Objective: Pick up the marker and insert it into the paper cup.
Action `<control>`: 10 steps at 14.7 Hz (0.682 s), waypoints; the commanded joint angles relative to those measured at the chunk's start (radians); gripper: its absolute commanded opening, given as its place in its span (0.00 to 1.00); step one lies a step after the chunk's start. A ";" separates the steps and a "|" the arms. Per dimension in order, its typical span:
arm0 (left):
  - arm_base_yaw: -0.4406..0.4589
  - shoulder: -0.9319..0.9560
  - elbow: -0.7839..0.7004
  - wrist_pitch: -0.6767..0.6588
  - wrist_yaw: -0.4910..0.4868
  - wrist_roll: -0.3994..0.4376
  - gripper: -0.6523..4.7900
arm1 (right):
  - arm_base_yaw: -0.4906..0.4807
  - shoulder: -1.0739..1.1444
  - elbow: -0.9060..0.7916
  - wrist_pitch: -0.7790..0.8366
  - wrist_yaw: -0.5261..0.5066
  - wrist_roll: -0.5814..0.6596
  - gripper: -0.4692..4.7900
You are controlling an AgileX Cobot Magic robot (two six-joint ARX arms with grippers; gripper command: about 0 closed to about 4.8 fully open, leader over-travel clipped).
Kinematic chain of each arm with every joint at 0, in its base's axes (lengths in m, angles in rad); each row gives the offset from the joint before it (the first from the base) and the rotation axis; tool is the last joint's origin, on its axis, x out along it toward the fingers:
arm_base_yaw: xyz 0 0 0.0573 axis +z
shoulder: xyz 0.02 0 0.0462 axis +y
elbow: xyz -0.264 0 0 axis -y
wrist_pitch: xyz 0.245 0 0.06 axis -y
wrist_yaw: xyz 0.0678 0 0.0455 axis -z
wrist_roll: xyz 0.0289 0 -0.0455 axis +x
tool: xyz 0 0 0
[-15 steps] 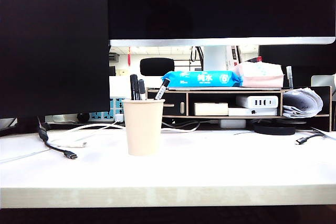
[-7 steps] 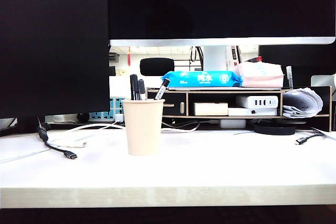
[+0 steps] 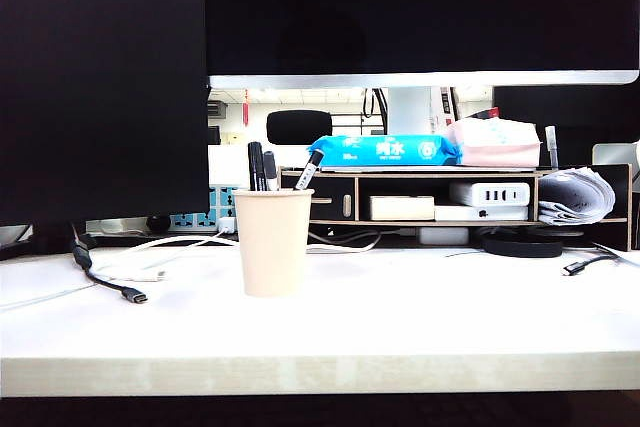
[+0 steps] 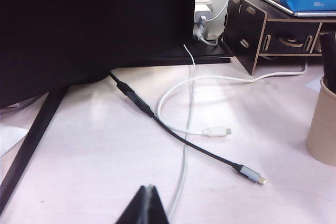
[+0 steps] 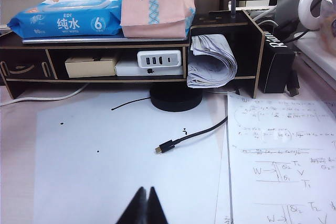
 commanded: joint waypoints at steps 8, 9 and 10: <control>0.001 0.000 0.001 0.140 0.049 0.030 0.11 | 0.001 0.000 -0.004 0.012 -0.001 0.001 0.09; 0.001 0.000 0.001 0.140 0.044 0.030 0.11 | 0.001 0.000 -0.004 0.012 -0.001 0.001 0.09; 0.001 0.000 0.001 0.140 0.038 0.031 0.11 | 0.001 0.000 -0.004 0.012 -0.001 0.001 0.09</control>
